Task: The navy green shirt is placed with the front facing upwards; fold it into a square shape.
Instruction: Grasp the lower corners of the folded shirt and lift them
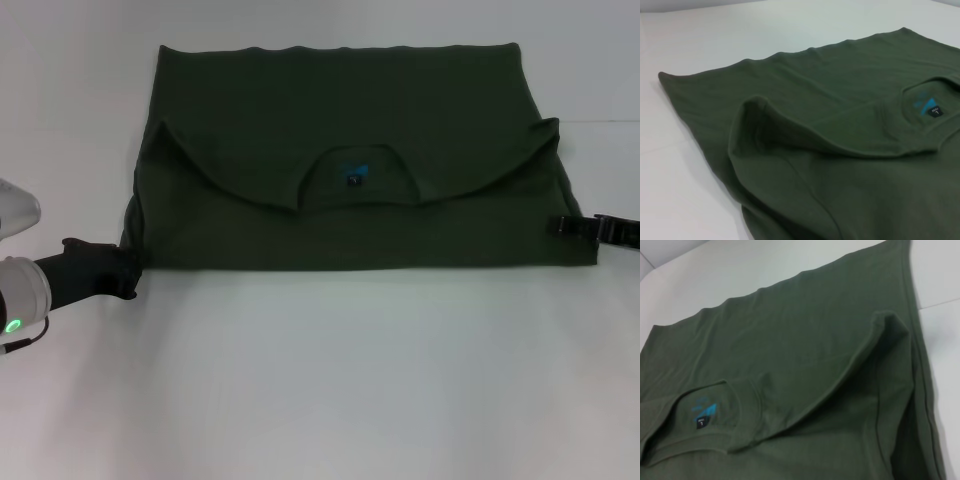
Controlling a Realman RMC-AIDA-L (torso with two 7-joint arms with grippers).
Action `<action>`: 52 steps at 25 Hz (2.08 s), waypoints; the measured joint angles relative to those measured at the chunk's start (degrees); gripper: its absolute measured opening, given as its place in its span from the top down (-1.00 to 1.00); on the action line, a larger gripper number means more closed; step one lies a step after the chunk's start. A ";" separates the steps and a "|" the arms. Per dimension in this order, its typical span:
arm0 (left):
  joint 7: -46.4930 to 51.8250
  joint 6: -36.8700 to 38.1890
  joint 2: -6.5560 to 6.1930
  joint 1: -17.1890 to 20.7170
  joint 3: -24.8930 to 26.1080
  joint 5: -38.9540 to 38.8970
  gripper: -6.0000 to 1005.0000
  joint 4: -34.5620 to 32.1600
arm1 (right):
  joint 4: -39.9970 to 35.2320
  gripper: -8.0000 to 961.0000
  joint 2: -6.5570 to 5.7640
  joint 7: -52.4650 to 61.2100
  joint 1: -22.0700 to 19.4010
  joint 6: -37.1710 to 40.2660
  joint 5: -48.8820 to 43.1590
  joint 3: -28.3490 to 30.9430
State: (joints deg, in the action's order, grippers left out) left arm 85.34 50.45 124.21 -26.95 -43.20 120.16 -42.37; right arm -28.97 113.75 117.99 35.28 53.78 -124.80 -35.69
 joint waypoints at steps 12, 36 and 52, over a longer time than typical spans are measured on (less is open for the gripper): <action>0.00 0.00 -0.02 -0.04 -0.10 0.05 0.98 0.12 | -0.07 -0.43 1.25 -1.05 -0.54 -1.63 0.87 0.14; 9.08 8.88 -0.19 1.51 -0.22 3.71 0.98 -4.90 | -0.79 0.90 0.52 -8.94 -4.00 7.74 1.34 7.07; 15.32 38.87 -1.03 6.98 10.01 7.83 0.98 -13.50 | -6.30 0.88 0.27 -16.93 -13.21 27.80 2.66 11.48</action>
State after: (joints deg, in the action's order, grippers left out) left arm 100.66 89.32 123.18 -19.97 -33.18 128.00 -55.87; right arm -35.27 114.03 101.06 22.07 81.58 -122.14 -24.21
